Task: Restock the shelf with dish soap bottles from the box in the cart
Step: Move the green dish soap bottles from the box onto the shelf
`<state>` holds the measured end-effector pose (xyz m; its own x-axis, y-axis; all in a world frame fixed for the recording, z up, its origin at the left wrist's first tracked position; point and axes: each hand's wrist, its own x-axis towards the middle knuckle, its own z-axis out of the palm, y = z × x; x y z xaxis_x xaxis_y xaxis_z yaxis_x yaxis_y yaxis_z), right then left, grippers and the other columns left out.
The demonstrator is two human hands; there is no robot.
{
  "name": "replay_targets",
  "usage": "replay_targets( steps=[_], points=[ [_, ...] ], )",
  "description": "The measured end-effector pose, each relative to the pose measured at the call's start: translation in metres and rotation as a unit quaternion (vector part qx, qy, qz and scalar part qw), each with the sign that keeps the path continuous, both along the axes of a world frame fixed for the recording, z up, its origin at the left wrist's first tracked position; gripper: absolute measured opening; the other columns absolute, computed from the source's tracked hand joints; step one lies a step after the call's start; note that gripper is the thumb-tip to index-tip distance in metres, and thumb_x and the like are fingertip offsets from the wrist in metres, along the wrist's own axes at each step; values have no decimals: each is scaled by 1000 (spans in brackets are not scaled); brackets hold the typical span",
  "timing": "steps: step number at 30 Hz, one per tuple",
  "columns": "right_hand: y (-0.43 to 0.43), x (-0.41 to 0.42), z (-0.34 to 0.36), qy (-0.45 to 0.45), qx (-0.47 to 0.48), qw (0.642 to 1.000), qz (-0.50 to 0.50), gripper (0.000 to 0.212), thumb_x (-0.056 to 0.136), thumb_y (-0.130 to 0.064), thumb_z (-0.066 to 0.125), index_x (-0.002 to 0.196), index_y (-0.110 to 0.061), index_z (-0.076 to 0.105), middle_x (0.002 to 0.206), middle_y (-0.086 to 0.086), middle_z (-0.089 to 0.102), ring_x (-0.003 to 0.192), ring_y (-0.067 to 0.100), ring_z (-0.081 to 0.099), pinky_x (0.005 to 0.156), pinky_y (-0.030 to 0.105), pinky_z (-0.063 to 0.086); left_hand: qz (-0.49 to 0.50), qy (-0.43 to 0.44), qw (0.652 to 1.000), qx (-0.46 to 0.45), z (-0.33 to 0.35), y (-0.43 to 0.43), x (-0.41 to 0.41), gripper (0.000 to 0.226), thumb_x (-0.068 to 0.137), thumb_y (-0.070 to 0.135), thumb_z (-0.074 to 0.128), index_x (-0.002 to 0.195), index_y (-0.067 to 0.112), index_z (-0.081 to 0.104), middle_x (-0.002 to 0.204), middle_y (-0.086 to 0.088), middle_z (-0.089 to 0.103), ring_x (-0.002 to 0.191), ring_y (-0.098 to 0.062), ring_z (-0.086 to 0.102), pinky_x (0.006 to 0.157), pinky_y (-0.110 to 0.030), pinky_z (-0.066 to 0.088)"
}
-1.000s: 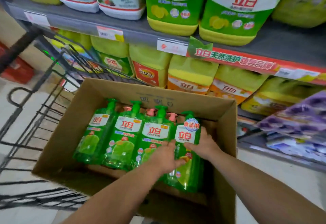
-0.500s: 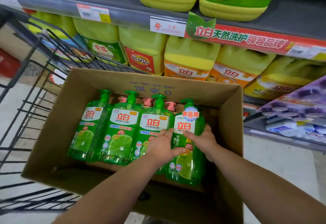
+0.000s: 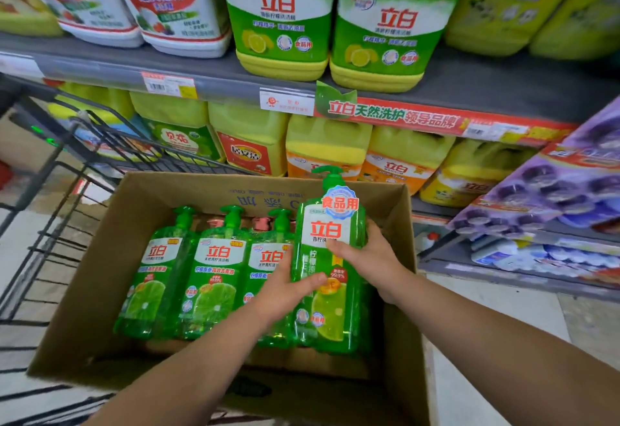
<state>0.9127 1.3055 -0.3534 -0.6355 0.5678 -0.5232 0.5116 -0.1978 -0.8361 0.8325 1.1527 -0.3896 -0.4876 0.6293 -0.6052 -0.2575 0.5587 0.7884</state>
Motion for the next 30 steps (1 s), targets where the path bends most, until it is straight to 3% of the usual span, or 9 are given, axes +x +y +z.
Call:
replay_targets(
  steps=[3, 4, 8, 12, 15, 17, 20, 25, 30],
  points=[
    [3, 1, 21, 35, 10, 999, -19, 61, 73, -29, 80, 121, -30, 42, 100, -15, 63, 86, 1, 62, 63, 10, 49, 16, 50, 997, 49, 20, 7, -1, 88, 80, 34, 69, 147, 28, 12, 132, 12, 44, 100, 9, 48, 82, -2, 39],
    [4, 1, 28, 42, 15, 999, -24, 61, 73, -29, 80, 122, -29, 44, 102, -14, 64, 88, 2, 63, 65, 11, 50, 21, 56, 996, 65, 26, 10, -2, 84, 80, 32, 69, 145, 31, 15, 120, 20, 48, 91, 14, 49, 70, 1, 42],
    [13, 12, 54, 71, 40, 996, -36, 63, 74, -26, 79, 128, -21, 46, 112, -4, 67, 98, 13, 66, 84, 29, 54, 18, 68, 991, 112, 51, 23, 5, 67, 78, 32, 71, 130, 38, 30, 102, 24, 59, 97, -3, 63, 81, -22, 51],
    [25, 41, 78, 102, 50, 991, -64, 59, 74, -26, 79, 124, -24, 49, 109, -6, 68, 97, 13, 67, 86, 33, 55, -9, 98, 984, 148, 76, 41, 24, 60, 77, 29, 73, 120, 42, 32, 98, 22, 64, 87, 3, 66, 70, -13, 51],
    [36, 75, 94, 118, 62, 987, -88, 54, 74, -28, 79, 119, -29, 50, 103, -10, 68, 88, 4, 66, 70, 20, 55, -31, 122, 979, 162, 94, 59, 49, 56, 76, 30, 73, 112, 47, 34, 93, 24, 63, 77, 12, 64, 61, -5, 46],
    [44, 104, 105, 129, 73, 983, -107, 54, 75, -25, 79, 121, -26, 51, 105, -7, 68, 85, 1, 64, 62, 12, 51, -52, 139, 973, 174, 104, 72, 73, 58, 75, 32, 75, 118, 44, 38, 96, 20, 66, 82, 8, 65, 72, -11, 51],
    [56, 162, 121, 147, 85, 975, -144, 48, 76, -18, 78, 116, -23, 53, 111, 0, 69, 84, 3, 66, 63, 13, 53, -91, 140, 967, 194, 116, 96, 121, 64, 74, 30, 76, 128, 31, 41, 104, 10, 68, 92, -7, 67, 87, -31, 52],
    [73, 289, 138, 152, 96, 956, -231, 54, 77, -17, 77, 125, -14, 52, 114, 3, 69, 95, 14, 68, 79, 26, 56, -174, 158, 948, 216, 132, 140, 229, 58, 76, 30, 74, 123, 35, 41, 97, 22, 63, 83, 7, 62, 74, -16, 49],
    [83, 433, 150, 141, 131, 927, -321, 49, 76, -18, 77, 120, -15, 54, 112, 3, 70, 92, 13, 68, 80, 27, 58, -261, 135, 924, 243, 144, 180, 363, 69, 69, 33, 78, 128, 23, 45, 107, 3, 68, 97, -15, 65, 91, -35, 50]
  ],
)
